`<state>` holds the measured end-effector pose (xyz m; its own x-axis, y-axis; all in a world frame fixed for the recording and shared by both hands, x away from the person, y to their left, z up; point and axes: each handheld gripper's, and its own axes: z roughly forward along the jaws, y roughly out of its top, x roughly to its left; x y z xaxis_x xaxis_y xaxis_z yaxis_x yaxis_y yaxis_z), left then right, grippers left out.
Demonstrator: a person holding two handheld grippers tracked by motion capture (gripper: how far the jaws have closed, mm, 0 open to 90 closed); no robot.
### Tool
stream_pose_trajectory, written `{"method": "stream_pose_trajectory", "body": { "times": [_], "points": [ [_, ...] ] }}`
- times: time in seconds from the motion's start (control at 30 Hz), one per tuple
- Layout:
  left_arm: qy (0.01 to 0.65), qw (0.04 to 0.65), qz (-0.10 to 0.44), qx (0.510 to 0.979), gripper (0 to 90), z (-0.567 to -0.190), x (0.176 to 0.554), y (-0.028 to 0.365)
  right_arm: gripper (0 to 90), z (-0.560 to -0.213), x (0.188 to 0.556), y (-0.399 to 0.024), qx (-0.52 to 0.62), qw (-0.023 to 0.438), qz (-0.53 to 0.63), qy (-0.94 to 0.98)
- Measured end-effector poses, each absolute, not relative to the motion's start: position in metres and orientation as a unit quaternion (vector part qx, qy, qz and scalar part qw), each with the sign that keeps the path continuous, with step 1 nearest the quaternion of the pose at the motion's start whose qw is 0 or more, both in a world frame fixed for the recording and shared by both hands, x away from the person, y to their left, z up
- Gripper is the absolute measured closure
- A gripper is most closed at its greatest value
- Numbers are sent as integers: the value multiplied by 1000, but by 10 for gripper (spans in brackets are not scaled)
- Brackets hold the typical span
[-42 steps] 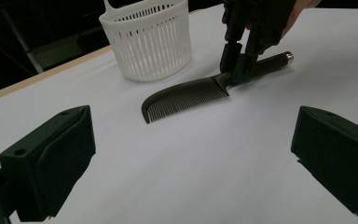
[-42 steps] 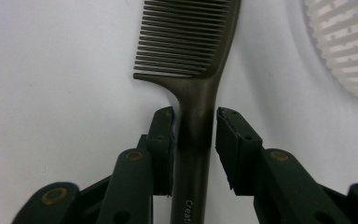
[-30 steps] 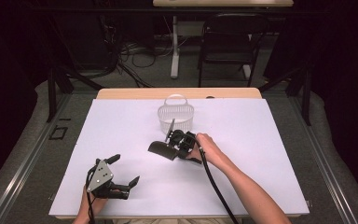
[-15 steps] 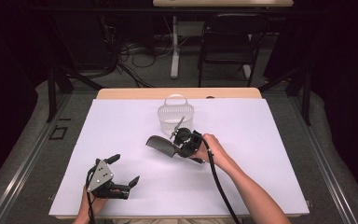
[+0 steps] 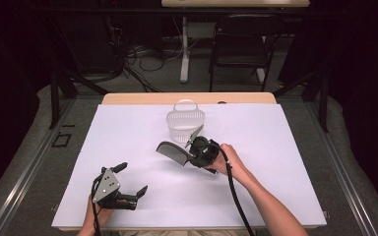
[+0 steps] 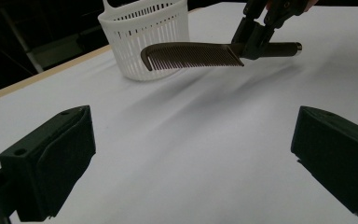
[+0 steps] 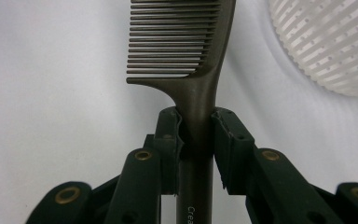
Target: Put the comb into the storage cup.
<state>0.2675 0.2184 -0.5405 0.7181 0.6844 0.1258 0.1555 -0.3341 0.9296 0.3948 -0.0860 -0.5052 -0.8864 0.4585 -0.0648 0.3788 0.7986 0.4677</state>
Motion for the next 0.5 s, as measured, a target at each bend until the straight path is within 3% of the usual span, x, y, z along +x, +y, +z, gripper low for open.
{"method": "stream_pose_trajectory", "body": {
  "times": [0.5],
  "points": [
    [273,510,261,773,0,-540,268,220,727,-498,378,-102,221,98,262,934]
  ]
}}
